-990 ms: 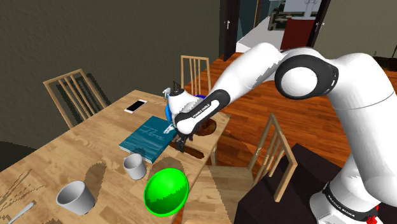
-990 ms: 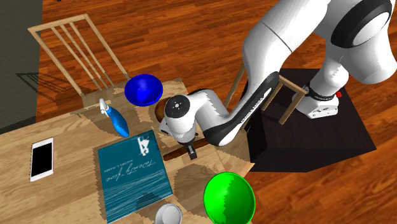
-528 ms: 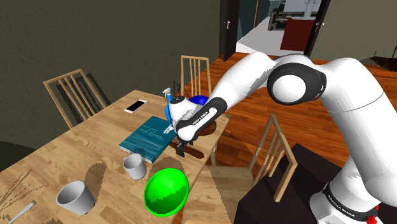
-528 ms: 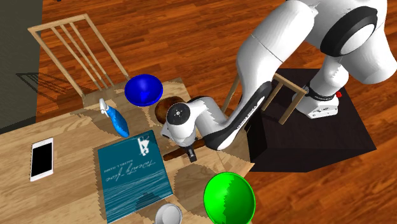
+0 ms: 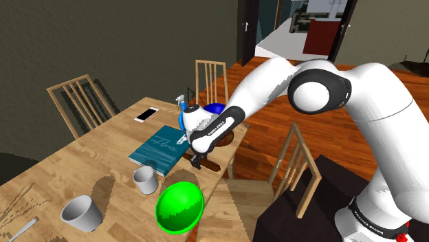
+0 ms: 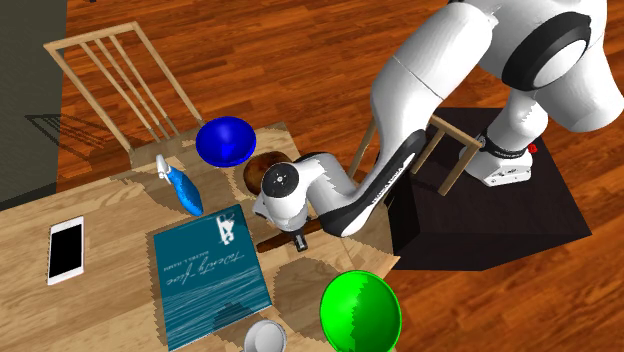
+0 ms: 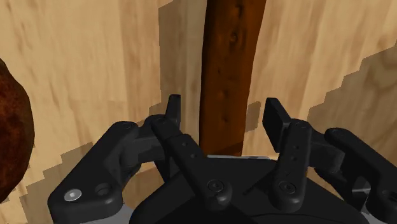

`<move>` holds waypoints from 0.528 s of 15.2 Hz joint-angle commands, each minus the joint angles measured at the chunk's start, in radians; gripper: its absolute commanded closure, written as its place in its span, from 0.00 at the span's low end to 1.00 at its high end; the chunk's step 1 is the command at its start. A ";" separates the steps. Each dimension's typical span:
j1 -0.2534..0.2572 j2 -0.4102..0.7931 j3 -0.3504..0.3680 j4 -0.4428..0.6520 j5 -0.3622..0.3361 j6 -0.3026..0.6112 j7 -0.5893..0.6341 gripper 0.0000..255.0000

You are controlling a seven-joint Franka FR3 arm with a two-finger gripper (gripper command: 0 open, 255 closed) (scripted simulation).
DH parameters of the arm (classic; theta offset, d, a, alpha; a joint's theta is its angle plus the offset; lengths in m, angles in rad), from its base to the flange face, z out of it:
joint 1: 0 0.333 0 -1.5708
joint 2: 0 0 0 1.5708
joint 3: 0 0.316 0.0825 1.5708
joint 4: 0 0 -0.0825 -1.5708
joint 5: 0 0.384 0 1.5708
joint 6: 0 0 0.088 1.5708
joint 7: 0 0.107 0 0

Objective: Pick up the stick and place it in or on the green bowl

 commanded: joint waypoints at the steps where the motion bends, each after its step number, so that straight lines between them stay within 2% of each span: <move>1: 0.000 0.002 -0.001 0.000 -0.001 0.000 0.000 1.00; 8: -0.003 -0.008 -0.001 -0.010 0.000 0.000 -0.001 1.00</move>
